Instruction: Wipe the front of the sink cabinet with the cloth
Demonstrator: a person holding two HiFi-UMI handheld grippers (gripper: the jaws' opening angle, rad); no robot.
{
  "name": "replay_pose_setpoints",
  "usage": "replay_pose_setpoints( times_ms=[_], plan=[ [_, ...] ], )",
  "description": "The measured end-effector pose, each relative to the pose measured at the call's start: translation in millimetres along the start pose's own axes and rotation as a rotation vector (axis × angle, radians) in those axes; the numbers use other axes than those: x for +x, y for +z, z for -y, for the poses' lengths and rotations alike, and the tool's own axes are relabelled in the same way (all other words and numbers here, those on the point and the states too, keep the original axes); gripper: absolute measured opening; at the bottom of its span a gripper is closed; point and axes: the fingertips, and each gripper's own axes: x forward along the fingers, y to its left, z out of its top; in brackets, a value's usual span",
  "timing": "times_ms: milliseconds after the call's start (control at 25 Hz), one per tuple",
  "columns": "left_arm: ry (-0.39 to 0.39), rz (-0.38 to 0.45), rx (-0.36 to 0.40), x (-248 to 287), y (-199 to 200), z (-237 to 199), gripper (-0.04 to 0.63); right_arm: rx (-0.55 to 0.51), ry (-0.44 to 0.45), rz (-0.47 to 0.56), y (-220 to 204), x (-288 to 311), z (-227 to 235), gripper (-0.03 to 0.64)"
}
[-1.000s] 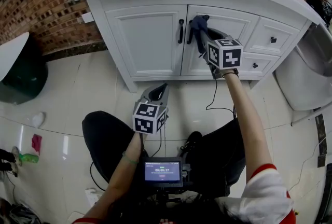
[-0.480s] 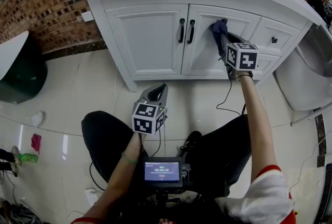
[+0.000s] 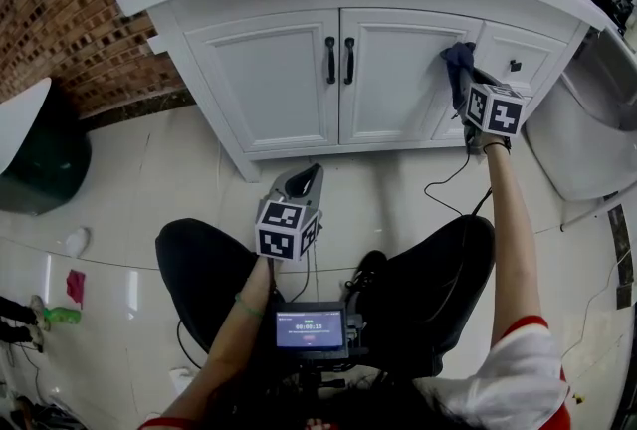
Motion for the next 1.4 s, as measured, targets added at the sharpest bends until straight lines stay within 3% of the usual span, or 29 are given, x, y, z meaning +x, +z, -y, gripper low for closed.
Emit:
replay_pose_setpoints(
  times_ms=[160,280,680,920,1160,1400],
  plan=[
    [-0.016,0.0,0.009,3.6,2.3,9.1,0.02,0.011,-0.028,-0.019,-8.3,-6.6,15.1,0.064],
    [-0.025,0.0,0.01,5.8,2.1,14.0,0.02,-0.002,0.004,-0.009,-4.8,-9.8,0.9,0.064],
    [-0.024,0.002,-0.007,1.3,-1.4,5.7,0.02,-0.07,0.252,-0.02,-12.3,16.4,-143.2,0.064],
    [0.002,0.006,-0.03,-8.3,-6.7,-15.5,0.02,-0.094,0.338,-0.06,-32.1,32.1,-210.7,0.064],
    [0.016,0.003,-0.047,-11.9,-12.7,-28.4,0.02,-0.086,0.315,-0.081,-40.9,42.2,-206.7,0.064],
    [0.011,-0.008,-0.047,-8.6,-15.3,-25.7,0.02,-0.109,0.232,-0.096,-42.8,37.1,-151.3,0.064]
  ],
)
